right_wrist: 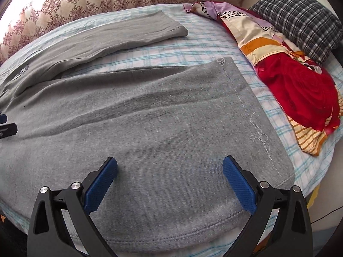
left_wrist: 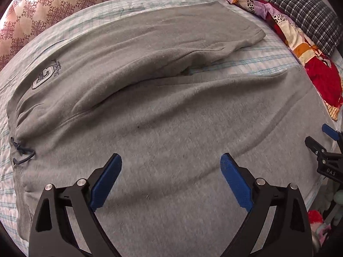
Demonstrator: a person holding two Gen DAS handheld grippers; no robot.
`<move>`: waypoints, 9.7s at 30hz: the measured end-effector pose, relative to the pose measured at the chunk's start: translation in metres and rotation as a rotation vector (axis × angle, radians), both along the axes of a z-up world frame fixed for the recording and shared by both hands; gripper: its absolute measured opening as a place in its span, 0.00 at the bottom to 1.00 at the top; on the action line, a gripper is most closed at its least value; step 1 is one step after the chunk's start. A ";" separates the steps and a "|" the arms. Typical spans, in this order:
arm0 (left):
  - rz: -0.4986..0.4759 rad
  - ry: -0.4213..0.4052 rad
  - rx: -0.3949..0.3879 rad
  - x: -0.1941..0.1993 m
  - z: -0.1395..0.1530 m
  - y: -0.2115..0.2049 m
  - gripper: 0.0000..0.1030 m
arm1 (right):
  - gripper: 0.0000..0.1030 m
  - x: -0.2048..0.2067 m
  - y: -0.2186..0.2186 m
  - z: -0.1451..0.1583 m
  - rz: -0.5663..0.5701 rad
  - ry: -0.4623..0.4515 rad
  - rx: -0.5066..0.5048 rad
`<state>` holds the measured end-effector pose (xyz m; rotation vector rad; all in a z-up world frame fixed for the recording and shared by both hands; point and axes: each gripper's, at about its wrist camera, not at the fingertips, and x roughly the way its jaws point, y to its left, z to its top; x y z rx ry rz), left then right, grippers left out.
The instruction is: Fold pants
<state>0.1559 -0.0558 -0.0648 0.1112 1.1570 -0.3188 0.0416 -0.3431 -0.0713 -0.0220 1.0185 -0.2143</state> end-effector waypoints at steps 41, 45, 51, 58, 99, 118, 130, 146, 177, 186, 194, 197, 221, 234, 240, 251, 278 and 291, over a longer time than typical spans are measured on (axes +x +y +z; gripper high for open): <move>0.074 0.055 -0.039 0.100 -0.022 -0.021 0.94 | 0.95 0.136 -0.066 -0.019 -0.072 0.047 -0.010; 0.038 0.049 -0.066 0.090 -0.009 -0.011 0.94 | 0.95 0.128 -0.065 -0.004 -0.098 0.008 0.002; 0.029 0.028 -0.075 0.077 0.006 0.012 0.94 | 0.95 0.134 -0.041 0.022 -0.067 -0.062 0.016; 0.048 -0.040 -0.081 0.082 0.027 0.048 0.94 | 0.95 0.164 0.013 0.036 0.038 -0.113 0.061; 0.296 -0.085 0.102 0.200 -0.025 0.299 0.54 | 0.95 0.252 0.190 -0.029 0.299 0.015 0.184; 0.096 -0.269 0.028 0.068 0.060 0.249 0.24 | 0.95 0.282 0.120 0.011 0.114 -0.034 0.297; 0.037 -0.219 -0.014 0.001 0.053 0.234 0.24 | 0.95 0.357 0.027 0.036 -0.152 -0.120 0.456; 0.047 -0.201 -0.019 -0.026 0.054 0.240 0.25 | 0.24 0.404 -0.023 0.013 -0.302 -0.017 0.409; 0.011 -0.349 -0.046 -0.113 0.101 0.264 0.25 | 0.05 0.094 -0.116 0.156 -0.231 -0.361 0.448; -0.100 -0.272 0.028 -0.144 0.052 0.242 0.26 | 0.04 -0.009 -0.149 0.062 -0.383 -0.245 0.521; -0.093 -0.267 0.044 -0.144 0.044 0.246 0.30 | 0.05 -0.028 -0.140 0.039 -0.382 -0.226 0.493; -0.094 -0.278 0.066 -0.144 0.045 0.245 0.33 | 0.05 -0.034 -0.134 0.050 -0.350 -0.249 0.452; -0.014 -0.263 0.133 -0.161 0.045 0.268 0.72 | 0.51 -0.051 -0.104 0.067 -0.408 -0.262 -0.039; 0.200 -0.178 -0.008 -0.139 0.050 0.314 0.72 | 0.53 -0.040 -0.055 0.066 -0.268 -0.282 -0.023; 0.222 -0.145 -0.093 -0.106 0.047 0.308 0.72 | 0.53 -0.025 0.010 0.059 -0.050 -0.245 0.032; 0.261 -0.146 -0.130 -0.087 0.049 0.320 0.72 | 0.53 -0.009 0.081 0.029 0.176 -0.108 0.174; 0.300 -0.088 0.005 -0.027 0.025 0.277 0.18 | 0.53 0.155 0.279 -0.013 0.505 0.103 0.207; 0.064 -0.137 0.127 -0.084 0.034 0.193 0.46 | 0.67 0.191 0.298 -0.022 0.471 0.095 0.158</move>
